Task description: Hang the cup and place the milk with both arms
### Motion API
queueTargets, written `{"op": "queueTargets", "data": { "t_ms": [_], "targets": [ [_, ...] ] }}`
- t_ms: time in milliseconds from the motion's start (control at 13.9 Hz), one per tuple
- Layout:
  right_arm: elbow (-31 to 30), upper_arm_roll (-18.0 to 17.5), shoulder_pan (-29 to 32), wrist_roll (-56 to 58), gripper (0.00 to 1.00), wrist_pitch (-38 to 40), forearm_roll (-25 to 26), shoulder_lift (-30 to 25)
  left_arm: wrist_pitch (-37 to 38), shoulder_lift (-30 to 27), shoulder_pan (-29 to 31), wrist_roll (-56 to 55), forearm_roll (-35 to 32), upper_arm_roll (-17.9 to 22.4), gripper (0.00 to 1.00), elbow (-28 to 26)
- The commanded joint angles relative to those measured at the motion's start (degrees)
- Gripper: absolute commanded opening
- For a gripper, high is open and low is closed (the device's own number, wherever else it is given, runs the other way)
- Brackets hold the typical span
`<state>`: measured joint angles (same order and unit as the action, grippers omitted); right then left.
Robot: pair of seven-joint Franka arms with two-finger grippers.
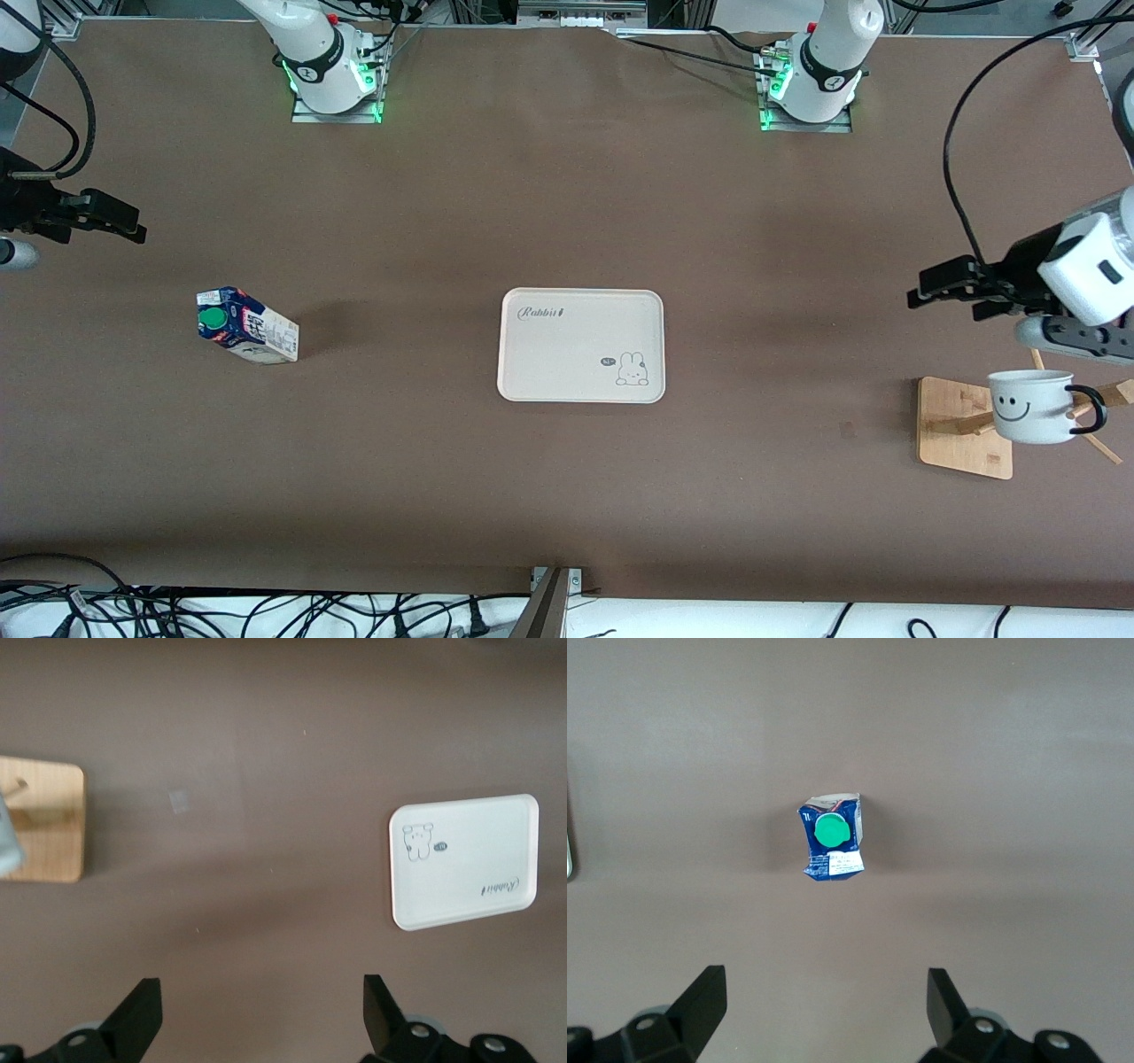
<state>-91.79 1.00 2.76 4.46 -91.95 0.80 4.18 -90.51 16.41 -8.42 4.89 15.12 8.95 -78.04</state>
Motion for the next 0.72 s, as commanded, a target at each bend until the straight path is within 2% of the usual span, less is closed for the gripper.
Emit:
{"op": "queueTargets", "data": {
  "t_ms": [0,144,433,505,649],
  "targets": [
    [0.8,-0.9,1.0,0.5,1.0,0.1,0.1,0.2,1.7,-1.2,-1.2,-2.0,-1.7,0.2,1.0,-0.9],
    [0.8,-0.9,1.0,0.5,1.0,0.1,0.1,0.2,1.7,-1.2,-1.3,-2.0,-2.1,0.2,1.0,-0.9],
    [0.8,-0.8,1.0,0.5,1.0,0.1,0.1,0.2,2.7,-1.4,-2.2,-2.0,-9.0,0.5,1.0,-0.5],
    [0.7,-0.9,1.0,0.5,1.0,0.1,0.1,0.2,5.0,-1.6,-2.0,-1.8,-8.4,0.7,1.0,0.2],
    [0.7,-0.9,1.0,0.5,1.0,0.2,0.1,0.1,12.6,-1.7,-1.5,-1.7,-9.0,1.2,1.0,5.8]
  ]
}}
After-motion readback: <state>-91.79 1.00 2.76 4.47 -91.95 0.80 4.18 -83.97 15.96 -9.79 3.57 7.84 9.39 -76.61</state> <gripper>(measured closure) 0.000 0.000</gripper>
